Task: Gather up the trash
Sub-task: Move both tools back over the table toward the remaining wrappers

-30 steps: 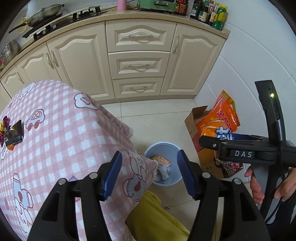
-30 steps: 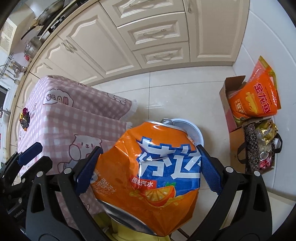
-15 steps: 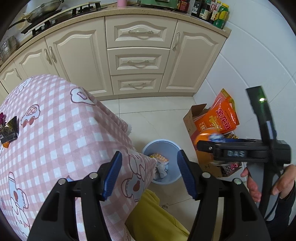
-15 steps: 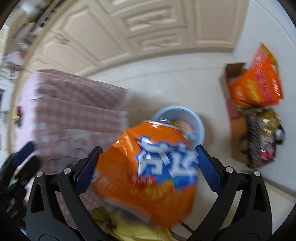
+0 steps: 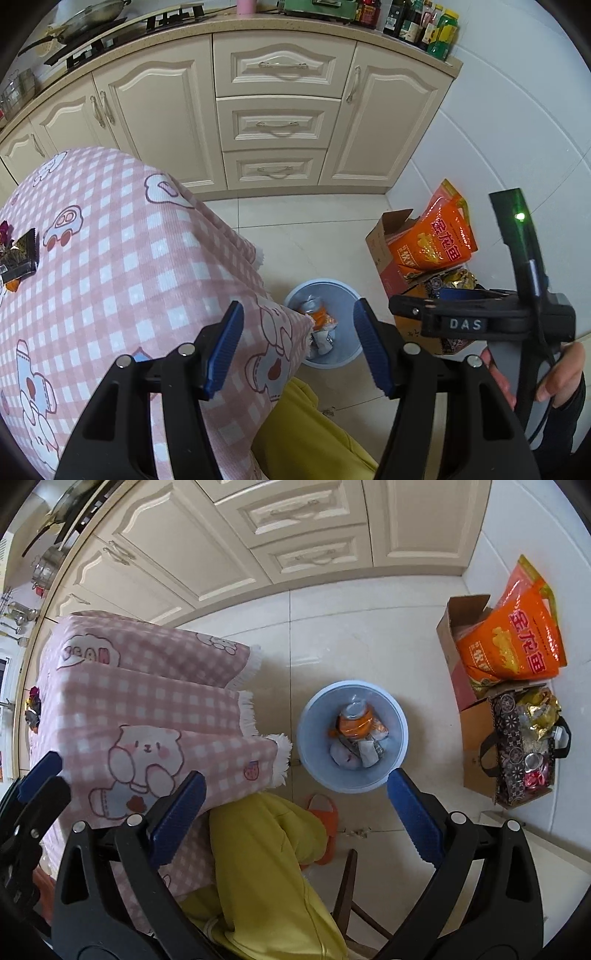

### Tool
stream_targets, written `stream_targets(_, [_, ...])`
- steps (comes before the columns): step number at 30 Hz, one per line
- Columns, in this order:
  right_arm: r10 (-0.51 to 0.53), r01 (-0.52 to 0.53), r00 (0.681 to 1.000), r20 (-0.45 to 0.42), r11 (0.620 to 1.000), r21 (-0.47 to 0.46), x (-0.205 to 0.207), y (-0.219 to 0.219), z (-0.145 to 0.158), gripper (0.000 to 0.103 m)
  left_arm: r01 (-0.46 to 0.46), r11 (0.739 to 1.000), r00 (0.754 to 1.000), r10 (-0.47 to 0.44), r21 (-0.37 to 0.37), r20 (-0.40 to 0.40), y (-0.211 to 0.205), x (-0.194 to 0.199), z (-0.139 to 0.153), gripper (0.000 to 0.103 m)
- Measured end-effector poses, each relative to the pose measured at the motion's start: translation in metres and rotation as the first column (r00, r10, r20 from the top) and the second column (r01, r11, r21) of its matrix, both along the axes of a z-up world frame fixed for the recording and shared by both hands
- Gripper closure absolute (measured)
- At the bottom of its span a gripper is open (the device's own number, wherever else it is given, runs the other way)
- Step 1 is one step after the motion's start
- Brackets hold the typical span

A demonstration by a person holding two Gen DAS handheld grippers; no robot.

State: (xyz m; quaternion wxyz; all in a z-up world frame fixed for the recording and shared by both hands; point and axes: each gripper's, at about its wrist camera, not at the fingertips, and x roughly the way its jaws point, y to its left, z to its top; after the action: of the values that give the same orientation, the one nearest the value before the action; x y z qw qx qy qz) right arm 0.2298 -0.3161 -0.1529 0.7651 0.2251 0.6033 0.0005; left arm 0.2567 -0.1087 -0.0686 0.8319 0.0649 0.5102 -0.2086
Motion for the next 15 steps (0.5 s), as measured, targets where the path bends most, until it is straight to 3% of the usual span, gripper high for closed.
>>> stream_targets(7, [0.043, -0.042, 0.998, 0.056, 0.999, -0.023, -0.004, 0.02, 0.031, 0.007, -0.027, 1.0, 0.999, 0.027, -0.011, 0.021, 0.011, -0.003, 0.009, 0.042])
stream_targets(15, [0.126, -0.124, 0.986, 0.109, 0.992, -0.027, 0.001, 0.058, 0.061, 0.006, -0.11, 0.993, 0.993, 0.111, -0.033, 0.048, 0.053, -0.002, 0.023, 0.042])
